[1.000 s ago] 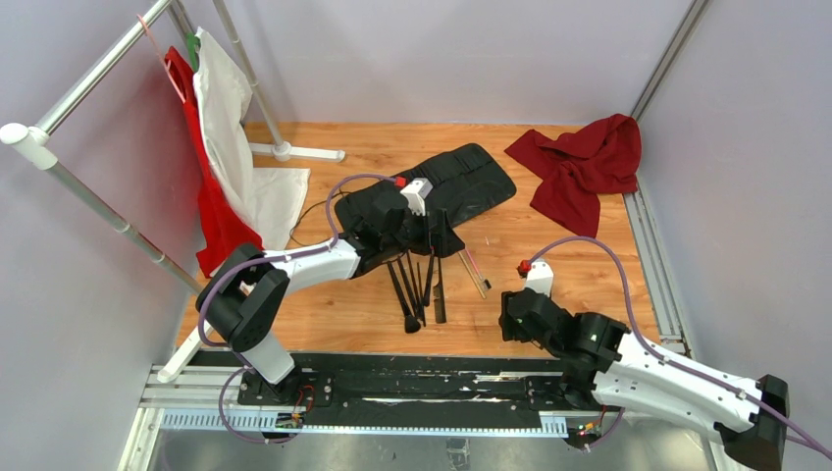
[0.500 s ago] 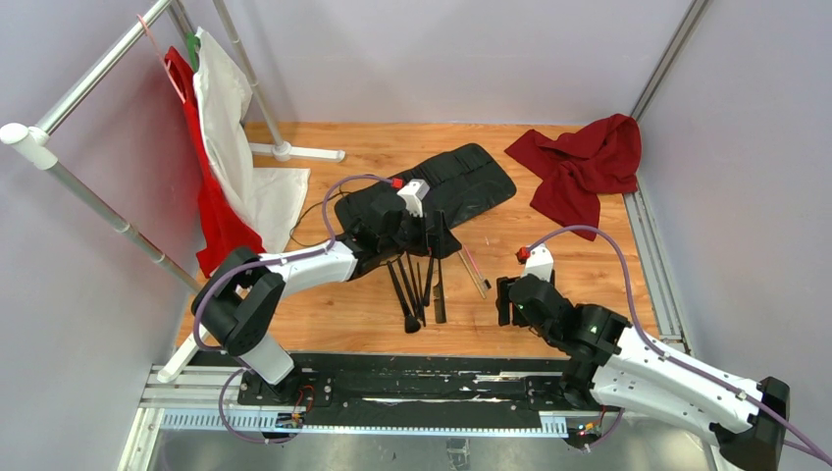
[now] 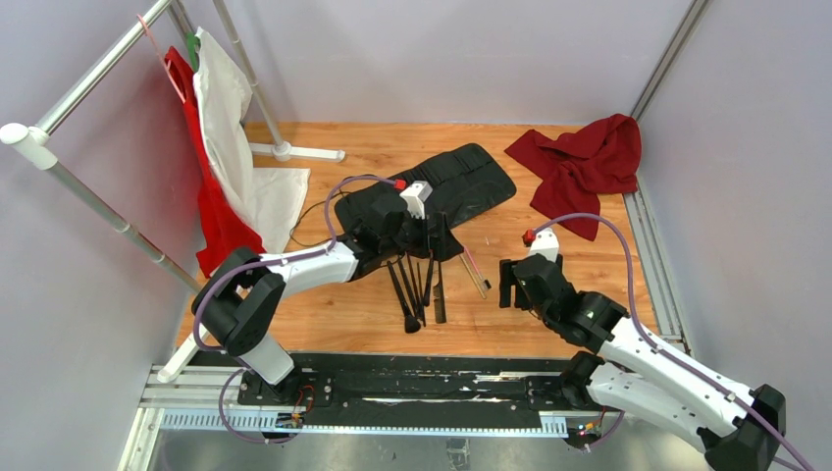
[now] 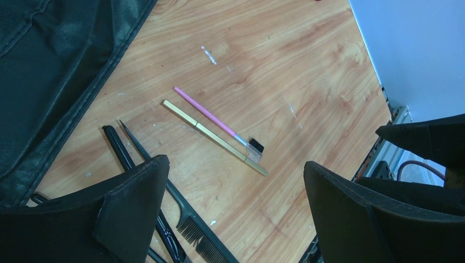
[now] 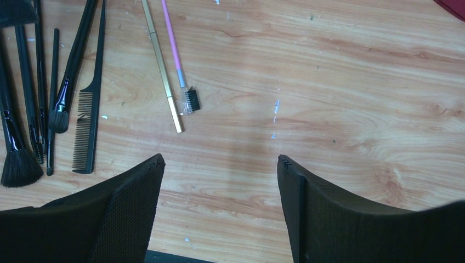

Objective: Organize the makeup
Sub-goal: Pick up the makeup brush from the center of the board.

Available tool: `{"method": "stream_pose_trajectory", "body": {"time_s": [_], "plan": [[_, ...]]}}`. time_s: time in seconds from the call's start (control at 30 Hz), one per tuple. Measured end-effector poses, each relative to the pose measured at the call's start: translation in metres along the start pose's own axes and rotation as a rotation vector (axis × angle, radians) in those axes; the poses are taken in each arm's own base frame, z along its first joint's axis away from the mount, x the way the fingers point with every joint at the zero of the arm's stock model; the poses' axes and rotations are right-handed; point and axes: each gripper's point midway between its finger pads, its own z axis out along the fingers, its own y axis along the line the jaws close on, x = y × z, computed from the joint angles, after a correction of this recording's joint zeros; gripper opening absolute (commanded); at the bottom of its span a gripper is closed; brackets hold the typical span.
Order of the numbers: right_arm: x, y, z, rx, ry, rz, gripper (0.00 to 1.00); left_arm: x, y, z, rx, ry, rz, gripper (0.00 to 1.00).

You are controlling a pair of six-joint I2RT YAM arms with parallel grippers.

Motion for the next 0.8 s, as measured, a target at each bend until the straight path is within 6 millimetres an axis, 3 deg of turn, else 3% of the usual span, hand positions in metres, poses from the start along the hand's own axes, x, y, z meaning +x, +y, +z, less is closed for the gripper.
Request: {"method": "stream_pose_trajectory", "body": {"time_s": [0.6,0.8], "plan": [[-0.015,-0.005,0.013,-0.030,-0.006,0.062,0.73,0.002,-0.013,0.006,0.028,0.013,0.008,0.98],[-0.015,0.010,0.025,-0.088,0.019,0.035,0.65,0.005,-0.008,0.011,0.012,0.025,0.004,0.98]]}}
